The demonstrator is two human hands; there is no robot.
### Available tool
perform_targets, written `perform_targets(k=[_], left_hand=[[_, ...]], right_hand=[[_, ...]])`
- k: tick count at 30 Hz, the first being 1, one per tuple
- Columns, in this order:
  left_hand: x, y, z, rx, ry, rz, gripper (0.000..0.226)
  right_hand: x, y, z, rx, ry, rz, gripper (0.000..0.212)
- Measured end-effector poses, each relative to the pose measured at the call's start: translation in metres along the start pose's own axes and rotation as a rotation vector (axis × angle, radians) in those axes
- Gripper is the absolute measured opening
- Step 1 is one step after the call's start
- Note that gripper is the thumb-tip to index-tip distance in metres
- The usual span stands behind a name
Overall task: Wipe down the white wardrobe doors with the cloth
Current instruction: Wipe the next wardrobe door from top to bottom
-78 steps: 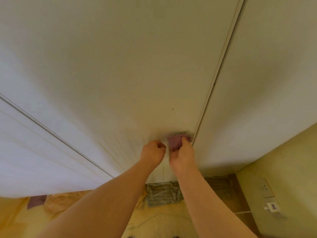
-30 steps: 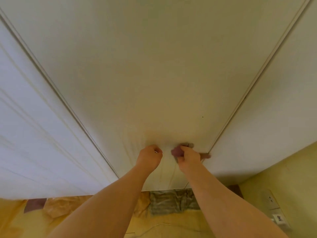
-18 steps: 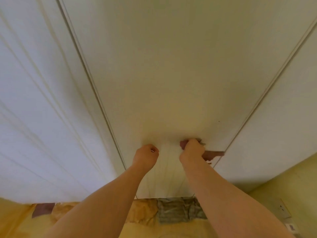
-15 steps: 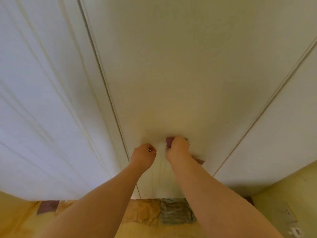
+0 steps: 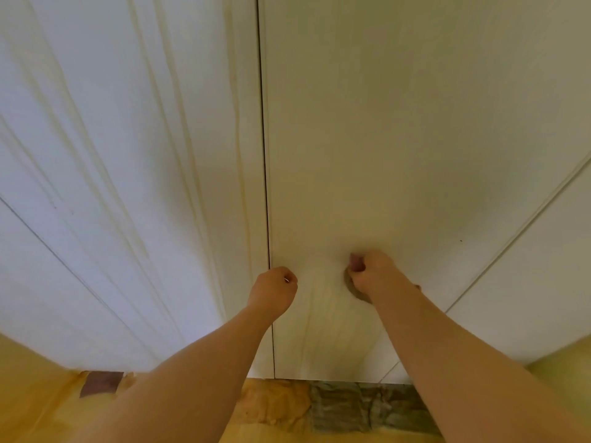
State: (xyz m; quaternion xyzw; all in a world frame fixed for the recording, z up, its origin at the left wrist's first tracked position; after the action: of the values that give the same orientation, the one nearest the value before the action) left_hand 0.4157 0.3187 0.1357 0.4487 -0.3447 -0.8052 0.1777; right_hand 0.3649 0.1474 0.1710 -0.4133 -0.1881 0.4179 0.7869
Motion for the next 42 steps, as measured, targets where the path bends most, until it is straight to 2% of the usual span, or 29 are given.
perform_targets(k=[2,4,5,7,9,13,16,18,19,21,22,23,25,30,34,37,38,40,42], left_hand=[[-0.003,0.000,0.002,0.005,0.016,-0.001,0.024],[-0.006,-0.001,0.005,0.004,0.036,0.032,0.024],[-0.007,-0.001,0.006,0.009,0.038,0.064,0.030],[-0.007,0.002,0.006,0.063,0.019,0.054,0.044],[-0.001,0.013,0.007,0.139,-0.039,-0.016,0.047],[0.024,0.043,0.021,0.171,-0.081,0.054,0.027],[0.038,0.061,0.026,0.169,-0.070,0.122,0.020],[0.044,0.074,0.031,0.161,-0.076,0.210,0.013],[0.047,0.079,0.033,0.150,-0.082,0.280,0.012],[0.053,0.091,0.039,0.131,-0.106,0.439,0.016],[0.056,0.096,0.042,0.119,-0.126,0.512,0.019],[0.060,0.101,0.047,0.110,-0.145,0.560,0.020],[0.063,0.106,0.052,0.095,-0.166,0.624,0.022],[0.072,0.112,0.064,0.037,-0.182,0.733,0.022],[0.080,0.118,0.068,0.029,-0.194,0.803,0.022],[0.086,0.119,0.069,0.112,-0.288,0.633,0.032],[0.088,0.117,0.068,0.122,-0.283,0.563,0.034],[0.084,0.109,0.062,0.097,-0.180,0.485,0.027],[0.081,0.098,0.054,0.076,-0.095,0.490,0.014]], right_hand=[[0.037,0.002,0.018,0.016,-0.162,-0.145,0.013],[0.054,0.011,0.018,0.045,-0.226,-0.359,0.026],[0.054,0.015,0.013,0.071,-0.216,-0.388,0.029],[0.049,0.023,0.007,0.075,-0.260,-0.334,0.026],[0.039,0.026,0.013,0.030,-0.288,-0.202,0.013],[0.015,0.019,0.023,-0.075,-0.340,-0.168,0.006],[-0.013,0.009,0.030,-0.189,-0.239,-0.149,0.016],[-0.037,0.008,0.033,-0.226,-0.187,-0.156,0.006],[-0.045,0.009,0.035,-0.231,-0.211,-0.147,0.012],[-0.055,0.014,0.040,-0.190,-0.315,-0.066,0.047],[-0.056,0.018,0.042,-0.164,-0.373,-0.015,0.057],[-0.059,0.020,0.047,-0.141,-0.423,0.022,0.057],[-0.063,0.022,0.053,-0.121,-0.485,0.040,0.039],[-0.086,0.025,0.055,-0.137,-0.437,0.050,0.008],[-0.090,0.025,0.055,-0.209,-0.334,0.022,0.016],[-0.096,0.026,0.053,-0.305,-0.228,0.073,0.008],[-0.097,0.027,0.050,-0.318,-0.249,0.061,0.013],[-0.095,0.030,0.044,-0.319,-0.338,0.083,0.022],[-0.091,0.034,0.041,-0.319,-0.393,0.227,0.024]])
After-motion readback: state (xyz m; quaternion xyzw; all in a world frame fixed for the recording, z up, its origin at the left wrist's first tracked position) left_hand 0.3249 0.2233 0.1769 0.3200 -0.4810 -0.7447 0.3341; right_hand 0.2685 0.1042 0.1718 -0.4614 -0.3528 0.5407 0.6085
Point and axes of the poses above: each hand's wrist, its own z-axis away from the middle knuckle, its own x-axis out of the palm, y = z × x, the point moved 4 cm from there along -z, towards the middle knuckle, and after that the axes turned 9 degrees about -y, right-handed, at the moved point
